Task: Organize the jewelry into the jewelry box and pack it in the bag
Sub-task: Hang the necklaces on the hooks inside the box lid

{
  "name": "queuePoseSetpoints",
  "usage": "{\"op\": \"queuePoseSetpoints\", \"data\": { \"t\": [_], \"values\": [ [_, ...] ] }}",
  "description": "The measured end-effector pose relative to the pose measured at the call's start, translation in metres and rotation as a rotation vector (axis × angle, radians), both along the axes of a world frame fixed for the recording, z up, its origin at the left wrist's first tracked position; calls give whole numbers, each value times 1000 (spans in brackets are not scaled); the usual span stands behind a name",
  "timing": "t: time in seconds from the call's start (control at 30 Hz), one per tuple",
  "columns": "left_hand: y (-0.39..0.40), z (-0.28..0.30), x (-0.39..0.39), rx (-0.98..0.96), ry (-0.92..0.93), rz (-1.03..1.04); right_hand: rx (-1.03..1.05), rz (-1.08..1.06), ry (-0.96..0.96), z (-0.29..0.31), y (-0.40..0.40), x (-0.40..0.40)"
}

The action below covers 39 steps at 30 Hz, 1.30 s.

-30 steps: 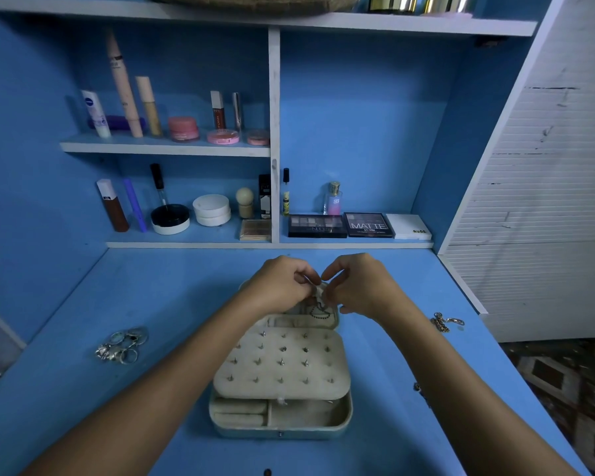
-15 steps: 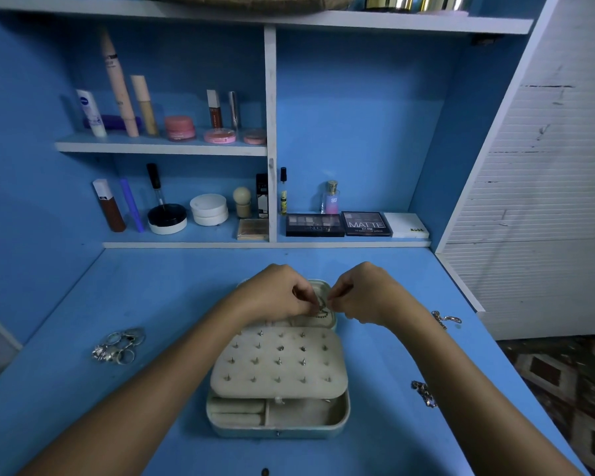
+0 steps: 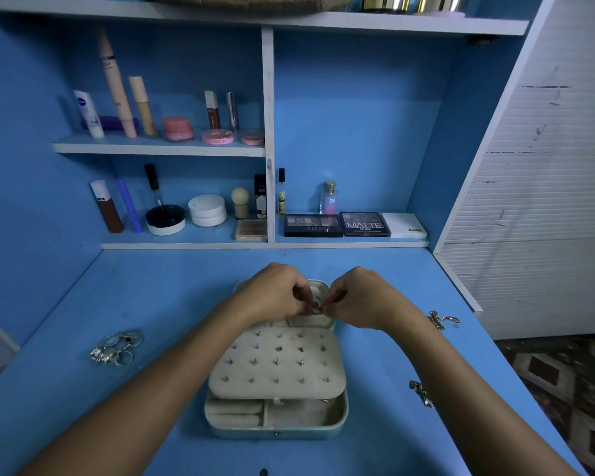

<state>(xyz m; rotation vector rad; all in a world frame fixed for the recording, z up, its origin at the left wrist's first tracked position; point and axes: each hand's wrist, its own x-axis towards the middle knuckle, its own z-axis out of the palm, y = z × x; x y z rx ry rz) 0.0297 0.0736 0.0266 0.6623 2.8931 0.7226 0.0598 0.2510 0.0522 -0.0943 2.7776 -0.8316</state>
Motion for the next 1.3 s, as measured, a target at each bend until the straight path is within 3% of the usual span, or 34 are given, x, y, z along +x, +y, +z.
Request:
{"op": "queuePoseSetpoints", "data": {
  "t": [0.57,1.0,1.13,1.3],
  "values": [
    [2,2,-1,-63,-78,9,117,126,-17,-3,-10,3],
    [4,7,3,-105,-176,-18,-132,45,-66,-12,1,8],
    [6,8,1,27,-187,53,-156,33,-59,-14,3,8],
    [13,12,6,-60,-167,-8,-182,21,-42,-16,5,10]
  ]
}}
